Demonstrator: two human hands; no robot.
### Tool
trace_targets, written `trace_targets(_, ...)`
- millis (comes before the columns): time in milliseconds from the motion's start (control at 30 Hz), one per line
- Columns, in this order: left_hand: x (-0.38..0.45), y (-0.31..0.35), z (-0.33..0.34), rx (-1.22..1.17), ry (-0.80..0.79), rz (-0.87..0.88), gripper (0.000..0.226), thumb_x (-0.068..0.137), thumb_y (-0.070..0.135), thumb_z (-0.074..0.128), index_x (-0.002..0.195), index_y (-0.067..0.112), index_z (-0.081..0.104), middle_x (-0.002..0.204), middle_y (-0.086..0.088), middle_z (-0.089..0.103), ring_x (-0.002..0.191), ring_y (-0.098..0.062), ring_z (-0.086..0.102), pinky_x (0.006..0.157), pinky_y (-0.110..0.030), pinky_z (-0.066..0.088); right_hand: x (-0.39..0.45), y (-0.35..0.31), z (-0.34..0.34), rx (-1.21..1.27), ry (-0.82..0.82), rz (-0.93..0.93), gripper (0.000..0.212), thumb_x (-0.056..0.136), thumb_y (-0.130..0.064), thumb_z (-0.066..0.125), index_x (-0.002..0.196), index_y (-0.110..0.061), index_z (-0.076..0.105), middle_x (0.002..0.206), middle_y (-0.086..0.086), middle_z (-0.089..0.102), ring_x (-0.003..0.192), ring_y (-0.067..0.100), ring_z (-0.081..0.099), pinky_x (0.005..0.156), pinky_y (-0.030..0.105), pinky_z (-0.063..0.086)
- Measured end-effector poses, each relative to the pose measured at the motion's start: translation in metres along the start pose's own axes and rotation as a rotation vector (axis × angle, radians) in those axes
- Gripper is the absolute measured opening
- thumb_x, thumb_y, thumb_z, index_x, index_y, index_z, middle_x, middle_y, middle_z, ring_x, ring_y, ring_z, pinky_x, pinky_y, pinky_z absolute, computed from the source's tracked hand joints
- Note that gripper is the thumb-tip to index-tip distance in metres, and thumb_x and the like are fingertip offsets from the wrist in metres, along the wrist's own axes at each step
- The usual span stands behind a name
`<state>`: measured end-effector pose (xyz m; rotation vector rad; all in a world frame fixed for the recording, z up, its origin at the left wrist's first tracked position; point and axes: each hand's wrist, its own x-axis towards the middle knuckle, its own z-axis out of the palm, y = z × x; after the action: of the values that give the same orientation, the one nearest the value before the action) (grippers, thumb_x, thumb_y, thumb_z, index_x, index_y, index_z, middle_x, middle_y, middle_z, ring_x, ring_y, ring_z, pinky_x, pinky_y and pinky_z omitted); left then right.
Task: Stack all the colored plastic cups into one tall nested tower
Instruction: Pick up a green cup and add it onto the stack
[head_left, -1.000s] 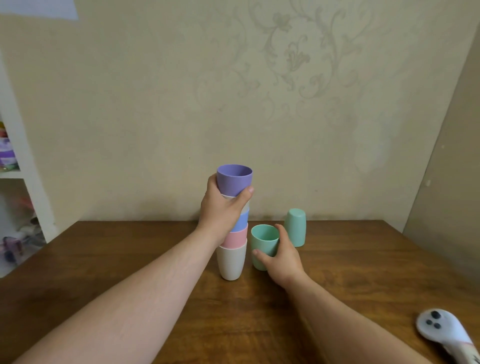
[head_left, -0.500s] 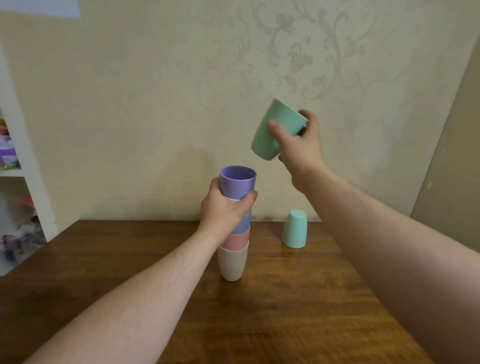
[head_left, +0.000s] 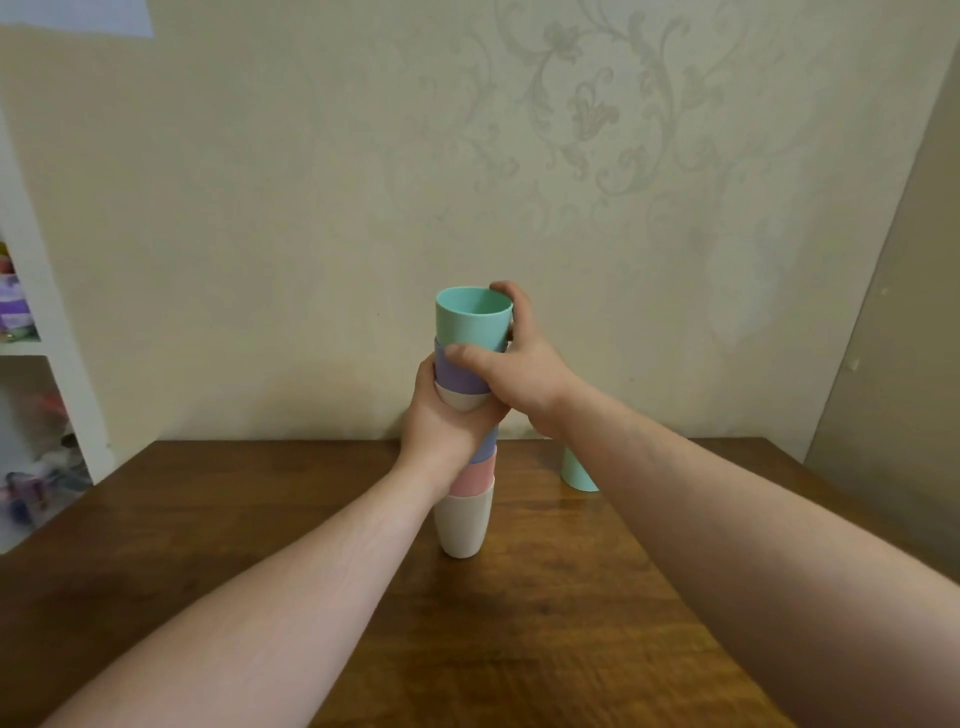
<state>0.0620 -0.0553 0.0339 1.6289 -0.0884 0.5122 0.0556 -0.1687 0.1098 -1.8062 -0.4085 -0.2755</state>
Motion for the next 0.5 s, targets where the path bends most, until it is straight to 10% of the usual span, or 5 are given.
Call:
trace_targets(233,0.001,-0.005,0.006,0.036,0.024,0.025,0.073,0.072,0.047,0.093,0.134,0.044,0.054,0.115,0.019,0.074,0.102,-0.014,0.076,0.089,-0.045,0.066,0.013,0.027,-0.051,0.054,0.057,0.115,0.097,0.092,-0.060,0.064,0.171,-0.039,0.013,0.154,-0.003,0.046,0.146,0.020,0.044,0.114,0.040,0.033)
trace_targets(367,0.008,-0.006,0.016,0.031,0.014,0.027,0.083,0.064,0.055,0.090,0.138,0.038,0.057,0.122,0.017,0.077,0.108,-0.016,0.077,0.098,-0.047,0.064,0.027,0.089,-0.085,-0.456,0.176,0.254,0.077,0.093,-0.042,0.071,0.163,-0.040,0.039,0.167,0.006,0.033,0.150,0.034,0.040,0.121,0.049,0.040)
trace_targets(500,0.014,-0.011,0.020,0.002,0.002,0.035,0.078,0.067,0.047,0.091,0.137,0.034,0.059,0.120,0.014,0.079,0.107,-0.015,0.078,0.098,-0.049,0.064,0.026,0.147,-0.094,-0.828,-0.017,0.403,0.081,0.098,-0.036,0.066,0.168,-0.039,0.026,0.177,0.002,0.012,0.158,0.041,0.019,0.123,0.053,0.034)
